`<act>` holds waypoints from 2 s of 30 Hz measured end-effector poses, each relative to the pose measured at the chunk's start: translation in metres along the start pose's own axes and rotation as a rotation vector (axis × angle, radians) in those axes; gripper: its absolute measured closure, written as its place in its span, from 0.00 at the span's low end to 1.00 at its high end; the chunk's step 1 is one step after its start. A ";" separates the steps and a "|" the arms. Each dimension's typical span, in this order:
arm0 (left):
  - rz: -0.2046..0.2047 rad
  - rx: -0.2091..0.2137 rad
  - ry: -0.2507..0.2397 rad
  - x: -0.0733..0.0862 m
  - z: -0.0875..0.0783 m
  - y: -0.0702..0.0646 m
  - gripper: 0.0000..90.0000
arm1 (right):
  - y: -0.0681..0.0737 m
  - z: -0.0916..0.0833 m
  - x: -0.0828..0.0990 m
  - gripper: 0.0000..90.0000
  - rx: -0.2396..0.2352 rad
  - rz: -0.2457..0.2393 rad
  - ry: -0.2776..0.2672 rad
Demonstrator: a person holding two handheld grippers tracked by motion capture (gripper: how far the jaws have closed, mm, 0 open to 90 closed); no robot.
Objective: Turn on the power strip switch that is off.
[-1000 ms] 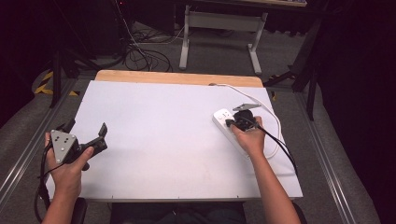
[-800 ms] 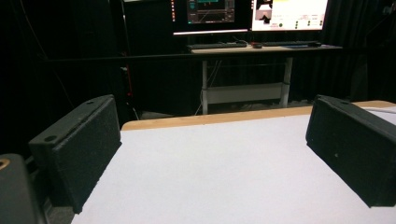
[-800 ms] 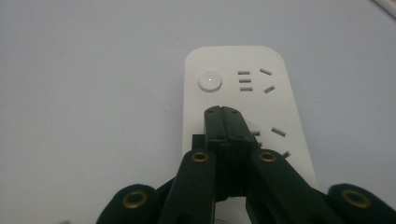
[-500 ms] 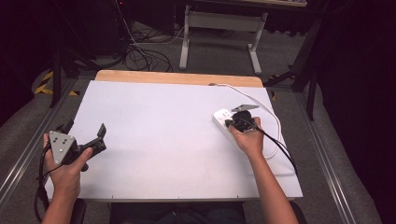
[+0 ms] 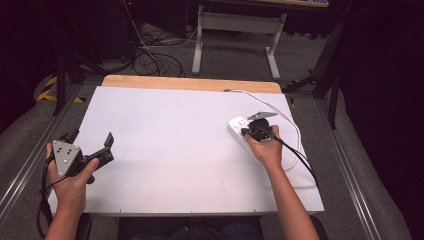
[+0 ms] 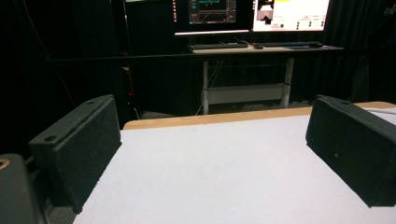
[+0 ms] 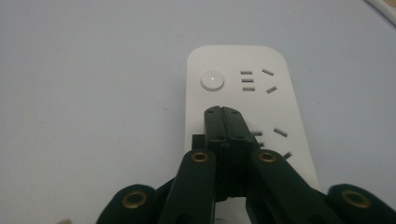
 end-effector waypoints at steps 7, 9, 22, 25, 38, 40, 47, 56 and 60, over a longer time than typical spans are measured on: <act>-0.002 0.001 -0.004 0.000 -0.002 0.001 0.04 | 0.000 -0.001 0.000 1.00 0.011 -0.005 0.004; -0.006 0.000 -0.003 0.000 -0.002 0.001 0.04 | 0.000 -0.001 0.000 1.00 0.017 -0.015 0.006; -0.005 -0.004 -0.002 0.000 -0.003 0.002 0.04 | 0.001 -0.001 0.000 1.00 0.017 -0.013 0.008; -0.003 -0.002 0.000 0.000 -0.003 0.001 0.04 | 0.000 -0.001 0.000 1.00 0.013 -0.009 0.008; -0.003 0.002 0.001 0.000 -0.002 0.000 0.05 | -0.002 -0.004 0.001 1.00 0.002 -0.003 -0.007; 0.001 0.004 0.001 0.000 -0.001 0.000 0.05 | -0.002 -0.004 0.001 1.00 0.005 -0.007 -0.006; -0.002 0.006 0.000 0.000 0.000 -0.001 0.05 | -0.003 -0.004 0.001 1.00 0.001 0.000 -0.007; 0.002 0.012 0.003 0.000 0.001 -0.002 0.05 | -0.005 -0.006 -0.001 1.00 0.010 -0.010 -0.020; 0.003 0.011 0.003 0.001 0.001 -0.002 0.05 | -0.007 -0.011 -0.005 1.00 0.002 -0.010 -0.076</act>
Point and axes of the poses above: each handheld gripper's, and its own axes: z roughly forward along the jaws, x roughly out of its underside, y roughly to its left, the point moved 7 cm from there along z, roughly forward along the jaws, and after that the axes turned 7 degrees about -x, right-handed, at the moved point
